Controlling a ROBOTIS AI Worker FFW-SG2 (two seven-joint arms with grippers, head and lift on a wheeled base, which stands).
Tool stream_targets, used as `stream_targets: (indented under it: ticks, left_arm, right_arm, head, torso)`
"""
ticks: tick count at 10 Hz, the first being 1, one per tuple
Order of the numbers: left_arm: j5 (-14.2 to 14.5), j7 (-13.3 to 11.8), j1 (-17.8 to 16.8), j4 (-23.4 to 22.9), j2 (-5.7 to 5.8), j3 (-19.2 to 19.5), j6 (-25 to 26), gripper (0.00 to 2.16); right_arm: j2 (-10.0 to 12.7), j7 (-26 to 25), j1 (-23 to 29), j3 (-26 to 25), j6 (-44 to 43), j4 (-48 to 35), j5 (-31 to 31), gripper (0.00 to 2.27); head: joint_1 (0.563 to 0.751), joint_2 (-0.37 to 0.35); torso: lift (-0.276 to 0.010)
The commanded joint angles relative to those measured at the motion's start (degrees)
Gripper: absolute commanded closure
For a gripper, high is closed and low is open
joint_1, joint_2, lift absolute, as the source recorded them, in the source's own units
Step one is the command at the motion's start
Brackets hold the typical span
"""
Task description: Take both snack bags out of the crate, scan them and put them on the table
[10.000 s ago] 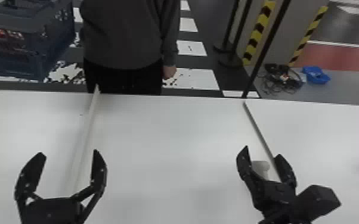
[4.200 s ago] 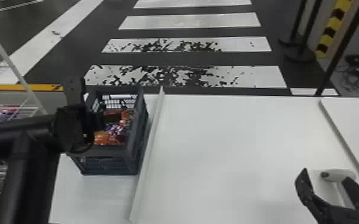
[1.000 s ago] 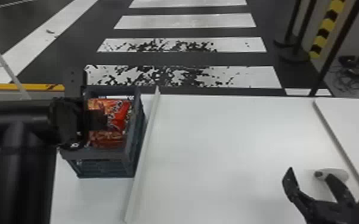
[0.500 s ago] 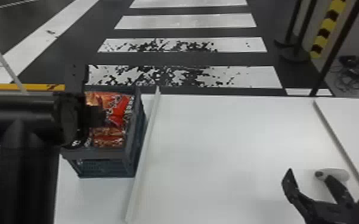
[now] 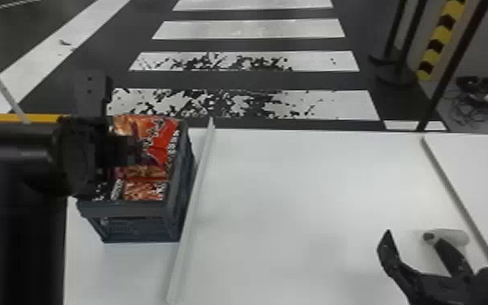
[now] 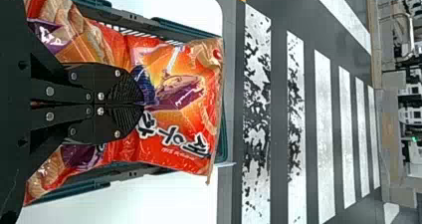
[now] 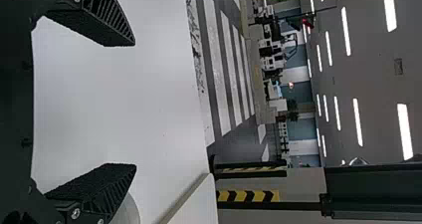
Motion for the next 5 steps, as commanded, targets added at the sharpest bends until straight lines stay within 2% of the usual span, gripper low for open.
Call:
stream_targets:
  ticks: [1,3,4,5]
  left_arm:
    - [0.10,0.00,-0.30,-2.28,-0.36,0.04,0.94,2.14]
    - [1.24,0.70,-0.39,-3.60,-1.24,-0.14,0.94,2.14]
    - [2.12,1.93,-0.39,-4.30,-2.29,-0.84,0.94,2.14]
    - [2.30,3.25,-0.83,-4.21,-4.05,-2.25,0.76,2.14]
  right_arm:
    - [0.24,0.02,0.07,-0.09,0.42,0.00,0.18,0.12]
    - [0.24,0.02,0.16,0.00,0.77,0.00,0.36,0.12]
    - [0.24,0.02,0.07,0.00,0.77,0.00,0.44,0.12]
    - [0.24,0.02,0.07,0.00,0.94,-0.09,0.44,0.12]
  head:
    - [0.695,0.079]
    - [0.695,0.073]
    - [0.695,0.071]
    - [0.695,0.060]
  torso:
    - [-0.095]
    - [-0.095]
    - [-0.095]
    - [-0.095]
